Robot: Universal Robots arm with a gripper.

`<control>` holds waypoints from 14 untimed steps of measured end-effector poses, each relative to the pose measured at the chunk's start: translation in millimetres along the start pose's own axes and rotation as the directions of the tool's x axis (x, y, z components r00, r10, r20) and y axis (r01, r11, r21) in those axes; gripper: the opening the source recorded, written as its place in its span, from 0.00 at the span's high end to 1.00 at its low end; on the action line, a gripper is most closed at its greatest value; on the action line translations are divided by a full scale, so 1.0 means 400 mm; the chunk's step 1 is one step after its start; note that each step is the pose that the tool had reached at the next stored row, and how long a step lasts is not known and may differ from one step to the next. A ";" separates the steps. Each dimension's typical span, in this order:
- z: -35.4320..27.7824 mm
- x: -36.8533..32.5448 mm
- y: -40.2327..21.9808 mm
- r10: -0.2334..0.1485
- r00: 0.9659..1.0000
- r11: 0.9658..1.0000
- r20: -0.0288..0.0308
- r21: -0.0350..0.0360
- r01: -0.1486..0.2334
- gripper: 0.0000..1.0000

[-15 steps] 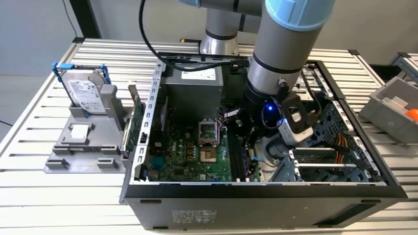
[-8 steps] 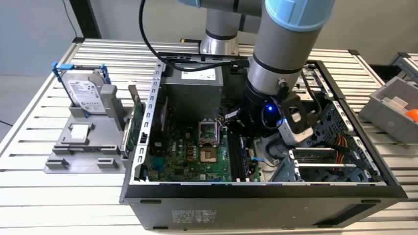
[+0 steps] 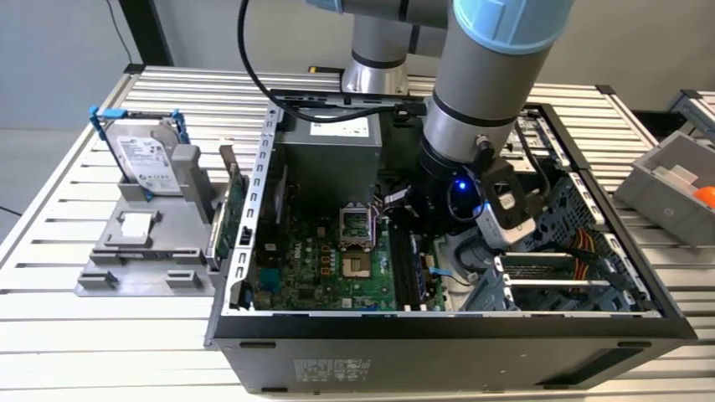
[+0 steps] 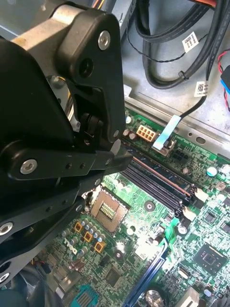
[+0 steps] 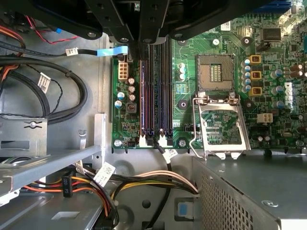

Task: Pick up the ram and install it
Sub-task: 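Insert the ram into the slot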

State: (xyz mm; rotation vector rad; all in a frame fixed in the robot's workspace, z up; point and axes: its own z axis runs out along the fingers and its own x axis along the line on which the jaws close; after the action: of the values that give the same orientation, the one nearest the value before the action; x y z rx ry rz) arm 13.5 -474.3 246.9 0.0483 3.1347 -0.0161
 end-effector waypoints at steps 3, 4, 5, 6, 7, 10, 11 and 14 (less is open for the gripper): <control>0.000 0.000 0.000 0.000 1.000 1.000 0.000 0.000 0.000 1.00; 0.000 0.000 0.000 0.000 1.000 1.000 0.000 0.000 0.000 1.00; 0.000 0.000 0.000 0.000 1.000 1.000 0.000 0.000 0.000 1.00; 0.000 0.000 0.000 0.000 1.000 1.000 0.000 0.000 0.000 1.00; 0.000 0.000 0.000 0.000 1.000 1.000 0.000 0.000 0.000 1.00; 0.000 0.000 -0.001 -0.005 1.000 1.000 0.000 0.000 0.005 1.00; 0.000 0.000 0.000 -0.013 1.000 1.000 0.000 0.000 0.013 1.00; 0.000 0.000 0.000 -0.052 0.999 0.999 0.001 -0.001 0.052 1.00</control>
State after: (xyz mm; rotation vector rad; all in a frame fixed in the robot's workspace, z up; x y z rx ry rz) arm 13.5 -474.5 246.8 -0.0325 3.1346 -0.0148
